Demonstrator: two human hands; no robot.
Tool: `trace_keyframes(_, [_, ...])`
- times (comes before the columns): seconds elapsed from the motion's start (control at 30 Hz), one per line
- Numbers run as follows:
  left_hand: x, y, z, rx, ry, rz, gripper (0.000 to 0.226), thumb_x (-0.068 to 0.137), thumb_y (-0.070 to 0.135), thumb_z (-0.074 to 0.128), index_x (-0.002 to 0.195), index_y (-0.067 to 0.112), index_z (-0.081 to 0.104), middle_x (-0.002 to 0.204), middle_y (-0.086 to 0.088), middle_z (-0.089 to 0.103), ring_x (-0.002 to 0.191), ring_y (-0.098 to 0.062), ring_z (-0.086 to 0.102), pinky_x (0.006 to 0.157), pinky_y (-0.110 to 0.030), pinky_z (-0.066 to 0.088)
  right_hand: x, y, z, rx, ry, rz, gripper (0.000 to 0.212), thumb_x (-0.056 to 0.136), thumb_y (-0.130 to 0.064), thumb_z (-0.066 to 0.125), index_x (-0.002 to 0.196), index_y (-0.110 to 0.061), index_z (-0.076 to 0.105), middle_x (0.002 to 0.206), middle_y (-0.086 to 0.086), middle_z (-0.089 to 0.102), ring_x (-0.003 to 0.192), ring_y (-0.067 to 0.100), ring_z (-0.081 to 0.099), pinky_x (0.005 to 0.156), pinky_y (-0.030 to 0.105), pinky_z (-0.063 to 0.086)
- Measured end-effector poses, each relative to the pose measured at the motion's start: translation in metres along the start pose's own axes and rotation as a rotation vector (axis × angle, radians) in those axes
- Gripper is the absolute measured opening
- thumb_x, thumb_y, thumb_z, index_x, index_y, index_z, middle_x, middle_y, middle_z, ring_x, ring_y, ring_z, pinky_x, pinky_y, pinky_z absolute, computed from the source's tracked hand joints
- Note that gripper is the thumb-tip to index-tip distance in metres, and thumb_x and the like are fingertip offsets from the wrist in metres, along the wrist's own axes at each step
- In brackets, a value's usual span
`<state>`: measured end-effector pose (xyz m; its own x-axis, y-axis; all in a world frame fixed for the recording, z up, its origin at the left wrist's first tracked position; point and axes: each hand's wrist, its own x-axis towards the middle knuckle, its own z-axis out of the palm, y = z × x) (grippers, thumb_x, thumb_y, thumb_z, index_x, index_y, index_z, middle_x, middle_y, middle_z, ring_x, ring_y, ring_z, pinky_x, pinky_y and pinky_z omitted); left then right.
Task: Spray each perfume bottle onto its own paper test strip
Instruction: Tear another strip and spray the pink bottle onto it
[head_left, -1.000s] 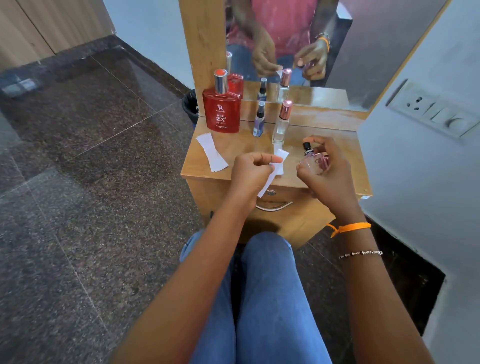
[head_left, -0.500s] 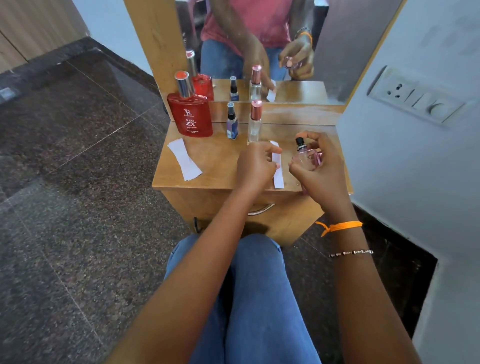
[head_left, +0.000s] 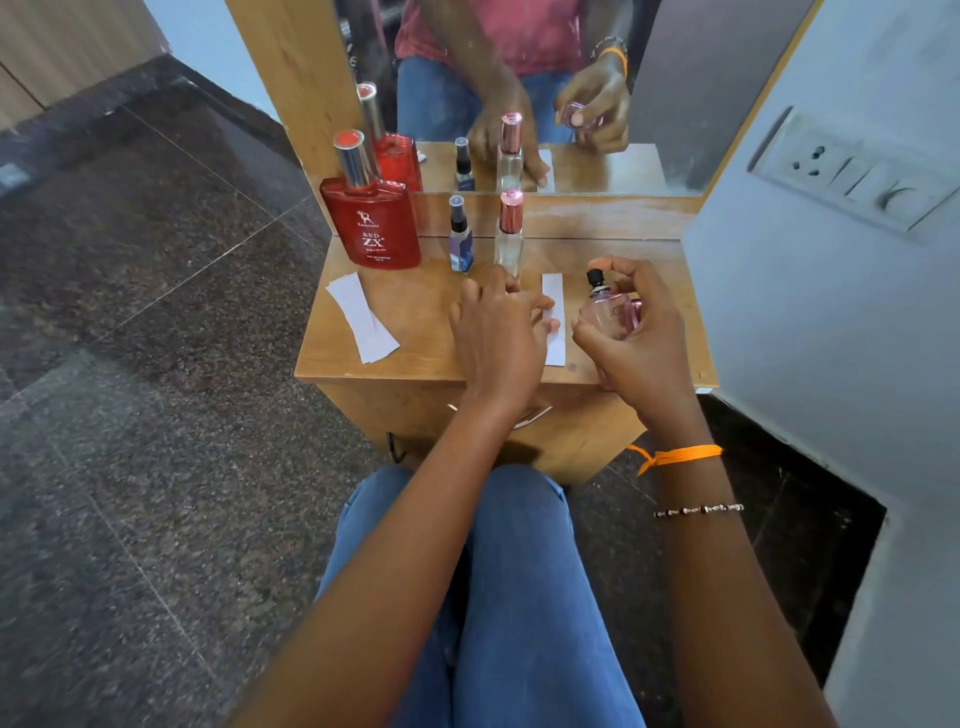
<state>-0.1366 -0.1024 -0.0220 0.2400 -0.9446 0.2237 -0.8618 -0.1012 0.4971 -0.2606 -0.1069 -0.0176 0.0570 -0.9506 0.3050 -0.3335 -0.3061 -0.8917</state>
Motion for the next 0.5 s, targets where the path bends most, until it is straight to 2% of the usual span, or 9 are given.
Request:
trace_keyframes(0.23, [0.001, -0.001, 0.003, -0.036, 0.000, -0.034, 0.021, 0.083, 0.030, 0.068, 0.103, 0.030, 0.070, 0.113, 0.004, 0.056, 0.104, -0.020, 0.042, 0.079, -0.024, 0.017, -0.001, 0.003, 0.005, -0.003, 0.001, 0.001, 0.042, 0.069, -0.012, 0.065, 0.109, -0.021, 0.056, 0.106, -0.005, 0.059, 0.094, 0.001, 0.054, 0.078, 0.007, 0.041])
trace_keyframes(0.37, [-0.002, -0.003, 0.001, -0.090, 0.018, -0.036, 0.025, 0.085, 0.028, 0.065, 0.110, 0.032, 0.068, 0.113, 0.005, 0.056, 0.102, -0.018, 0.042, 0.080, -0.022, 0.019, -0.002, 0.002, 0.005, 0.010, 0.013, 0.001, 0.043, 0.069, -0.010, 0.063, 0.110, -0.021, 0.055, 0.108, -0.004, 0.059, 0.095, 0.006, 0.056, 0.078, 0.008, 0.042])
trace_keyframes(0.43, [-0.005, -0.002, -0.004, -0.177, 0.045, -0.025, 0.026, 0.087, 0.020, 0.062, 0.111, 0.029, 0.068, 0.111, 0.004, 0.057, 0.100, -0.018, 0.043, 0.080, -0.021, 0.026, -0.002, 0.002, 0.005, 0.034, 0.019, 0.011, 0.045, 0.070, -0.010, 0.064, 0.112, -0.022, 0.054, 0.106, -0.008, 0.058, 0.093, 0.005, 0.055, 0.077, 0.008, 0.042])
trace_keyframes(0.5, [-0.010, 0.001, -0.013, -0.405, 0.010, -0.023, 0.027, 0.089, 0.012, 0.058, 0.111, 0.024, 0.068, 0.106, 0.003, 0.060, 0.097, -0.015, 0.049, 0.080, -0.021, 0.039, -0.002, 0.001, 0.002, 0.078, 0.029, 0.034, 0.047, 0.075, -0.013, 0.068, 0.117, -0.025, 0.052, 0.104, -0.010, 0.055, 0.091, 0.006, 0.054, 0.077, 0.012, 0.045])
